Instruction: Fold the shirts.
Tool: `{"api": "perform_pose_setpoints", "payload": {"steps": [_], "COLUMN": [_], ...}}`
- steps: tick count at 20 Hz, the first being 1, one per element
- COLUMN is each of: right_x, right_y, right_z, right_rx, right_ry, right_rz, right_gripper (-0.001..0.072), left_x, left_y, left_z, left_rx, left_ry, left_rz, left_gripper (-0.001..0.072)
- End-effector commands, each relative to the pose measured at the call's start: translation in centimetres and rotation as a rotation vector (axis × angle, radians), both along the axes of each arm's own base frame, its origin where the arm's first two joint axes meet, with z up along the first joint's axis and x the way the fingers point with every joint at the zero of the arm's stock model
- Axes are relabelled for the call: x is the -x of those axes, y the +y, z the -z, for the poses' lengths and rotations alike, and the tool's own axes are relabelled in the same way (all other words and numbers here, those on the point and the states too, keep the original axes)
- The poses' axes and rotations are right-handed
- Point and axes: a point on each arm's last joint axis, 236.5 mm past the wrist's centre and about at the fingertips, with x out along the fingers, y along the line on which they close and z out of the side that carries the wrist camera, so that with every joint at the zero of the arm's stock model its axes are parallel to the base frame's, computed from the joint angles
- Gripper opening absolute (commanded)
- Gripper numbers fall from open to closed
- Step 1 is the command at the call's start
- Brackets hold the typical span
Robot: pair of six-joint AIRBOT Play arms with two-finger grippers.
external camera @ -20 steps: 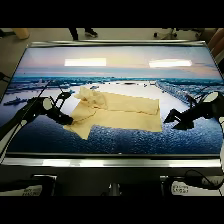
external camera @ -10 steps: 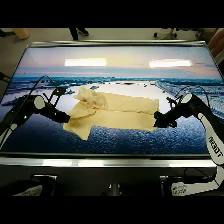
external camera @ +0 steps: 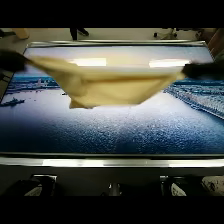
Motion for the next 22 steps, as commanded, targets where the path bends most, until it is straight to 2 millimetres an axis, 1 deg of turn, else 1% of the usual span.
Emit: {"api": "perform_pose_setpoints", "payload": {"steps": [1, 2, 3, 4, 5, 6, 7, 9, 10, 11, 12, 13, 14, 15, 17, 18, 19, 20, 21, 22], "right_x": [12.9, 16.6, 18.8, 20.3, 21.1, 21.2, 21.1, 20.1, 19.3, 18.3, 16.9, 15.5, 13.9, 12.4, 9.4, 7.5, 5.5, 2.6, -0.7, -4.1], "right_y": [-3.3, -3.0, -2.8, -2.6, -2.5, -2.5, -2.7, -3.0, -3.0, -3.1, -3.3, -3.7, -4.0, -4.5, -4.9, -5.1, -5.3, -5.4, -5.1, -4.7], "right_z": [-23.2, -25.3, -25.8, -25.6, -25.1, -24.6, -24.3, -23.7, -22.7, -21.3, -19.1, -16.4, -13.0, -9.4, -1.0, 3.2, 6.9, 10.4, 13.2, 15.2], "right_rx": [0.193, 0.190, 0.160, 0.130, 0.120, 0.126, 0.133, 0.139, 0.138, 0.140, 0.144, 0.151, 0.157, 0.164, 0.162, 0.159, 0.155, 0.145, 0.117, 0.082], "right_ry": [-0.650, -0.724, -0.741, -0.731, -0.710, -0.692, -0.679, -0.650, -0.610, -0.548, -0.455, -0.344, -0.203, -0.055, 0.265, 0.398, 0.484, 0.523, 0.512, 0.463], "right_rz": [0.176, 0.190, 0.201, 0.210, 0.211, 0.209, 0.216, 0.220, 0.217, 0.213, 0.207, 0.205, 0.200, 0.195, 0.170, 0.158, 0.149, 0.143, 0.134, 0.132], "right_gripper": [0.0021, 0.0021, 0.0022, 0.0022, 0.0022, 0.0022, 0.0022, 0.0022, 0.0022, 0.0022, 0.0022, 0.0022, 0.0022, 0.0022, 0.0022, 0.0022, 0.0022, 0.0022, 0.0022, 0.0022], "left_x": [11.8, 14.3, 16.1, 17.1, 17.7, 18.1, 18.1, 18.0, 17.5, 16.7, 15.4, 13.6, 11.1, 8.6, 3.0, 0.5, -1.8, -4.0, -5.7, -7.4], "left_y": [6.1, 6.6, 6.5, 5.8, 5.1, 4.6, 4.5, 4.8, 5.2, 5.7, 6.4, 6.9, 7.1, 6.9, 6.5, 6.3, 6.1, 5.9, 5.5, 4.8], "left_z": [-19.9, -21.5, -22.1, -22.1, -22.1, -22.1, -22.2, -22.9, -23.1, -22.7, -21.8, -20.2, -17.8, -14.6, -5.4, -0.2, 4.8, 10.0, 14.4, 18.5], "left_rx": [0.146, 0.182, 0.206, 0.226, 0.243, 0.239, 0.228, 0.222, 0.209, 0.187, 0.160, 0.128, 0.080, 0.046, -0.003, -0.032, -0.058, -0.082, -0.093, -0.089], "left_ry": [-0.508, -0.566, -0.595, -0.606, -0.615, -0.623, -0.630, -0.664, -0.673, -0.660, -0.625, -0.565, -0.471, -0.357, -0.061, 0.079, 0.191, 0.289, 0.363, 0.425], "left_rz": [-0.211, -0.227, -0.216, -0.186, -0.155, -0.130, -0.124, -0.131, -0.149, -0.174, -0.203, -0.233, -0.243, -0.245, -0.253, -0.253, -0.250, -0.244, -0.233, -0.217], "left_gripper": [0.0029, 0.0029, 0.0029, 0.0029, 0.0029, 0.0029, 0.0029, 0.0029, 0.0029, 0.0028, 0.0029, 0.0029, 0.0030, 0.0029, 0.0030, 0.0030, 0.0030, 0.0030, 0.0030, 0.0030]}}
